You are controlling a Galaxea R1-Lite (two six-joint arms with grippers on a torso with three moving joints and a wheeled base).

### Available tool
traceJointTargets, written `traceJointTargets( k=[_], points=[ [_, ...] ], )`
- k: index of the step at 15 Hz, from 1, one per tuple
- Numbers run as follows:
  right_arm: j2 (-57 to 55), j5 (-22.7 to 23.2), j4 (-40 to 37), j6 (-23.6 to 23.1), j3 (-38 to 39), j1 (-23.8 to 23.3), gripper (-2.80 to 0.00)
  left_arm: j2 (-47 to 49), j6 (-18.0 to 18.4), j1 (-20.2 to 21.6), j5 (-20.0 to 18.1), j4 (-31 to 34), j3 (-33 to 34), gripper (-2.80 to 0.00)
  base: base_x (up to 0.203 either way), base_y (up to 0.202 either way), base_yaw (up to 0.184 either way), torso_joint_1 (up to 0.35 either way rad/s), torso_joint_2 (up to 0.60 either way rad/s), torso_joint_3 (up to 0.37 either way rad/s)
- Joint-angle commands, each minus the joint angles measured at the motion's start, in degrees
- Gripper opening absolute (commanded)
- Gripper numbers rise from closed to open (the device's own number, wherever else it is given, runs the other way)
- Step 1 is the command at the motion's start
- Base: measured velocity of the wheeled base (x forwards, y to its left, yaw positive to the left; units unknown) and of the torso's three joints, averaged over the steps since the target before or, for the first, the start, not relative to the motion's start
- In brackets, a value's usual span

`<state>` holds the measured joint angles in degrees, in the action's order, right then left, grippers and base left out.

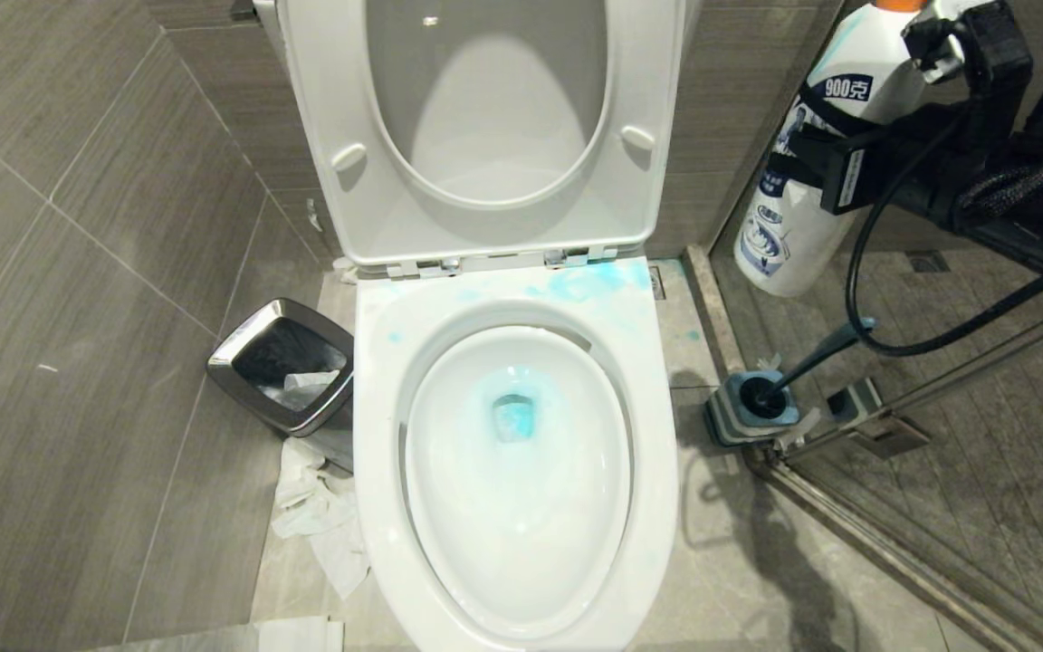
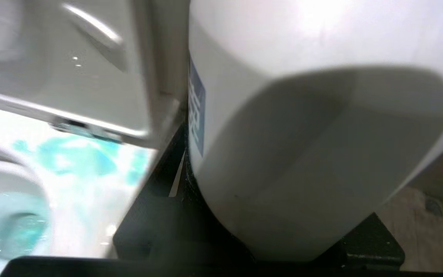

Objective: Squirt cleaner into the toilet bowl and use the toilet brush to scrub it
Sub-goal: Place the cleaning agent on the floor

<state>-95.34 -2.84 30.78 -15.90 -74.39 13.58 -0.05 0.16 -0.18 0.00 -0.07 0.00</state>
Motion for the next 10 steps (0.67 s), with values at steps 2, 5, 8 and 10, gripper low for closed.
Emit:
traceJointTargets(
  k=[2, 5, 8, 10],
  points=[
    [-8.46, 0.04, 4.81, 0.14, -2.37, -3.16, -2.80, 0.05, 0.02, 0.01, 0.00, -0.01, 0.00, -2.80, 0.000, 0.000, 0.000, 0.000, 0.00, 0.000],
    [-17.96, 0.00, 12.32, 0.44, -7.26, -5.65, -2.80, 0.05, 0.02, 0.01, 0.00, -0.01, 0.00, -2.80, 0.000, 0.000, 0.000, 0.000, 0.00, 0.000],
    [-23.49, 0.03, 17.94, 1.83, -12.34, -6.51, -2.80, 0.05, 0.02, 0.01, 0.00, -0.01, 0.00, -2.80, 0.000, 0.000, 0.000, 0.000, 0.00, 0.000],
    [-23.24, 0.03, 18.20, 1.83, -11.66, -6.29, -2.80, 0.05, 0.02, 0.01, 0.00, -0.01, 0.00, -2.80, 0.000, 0.000, 0.000, 0.000, 0.00, 0.000]
  ],
)
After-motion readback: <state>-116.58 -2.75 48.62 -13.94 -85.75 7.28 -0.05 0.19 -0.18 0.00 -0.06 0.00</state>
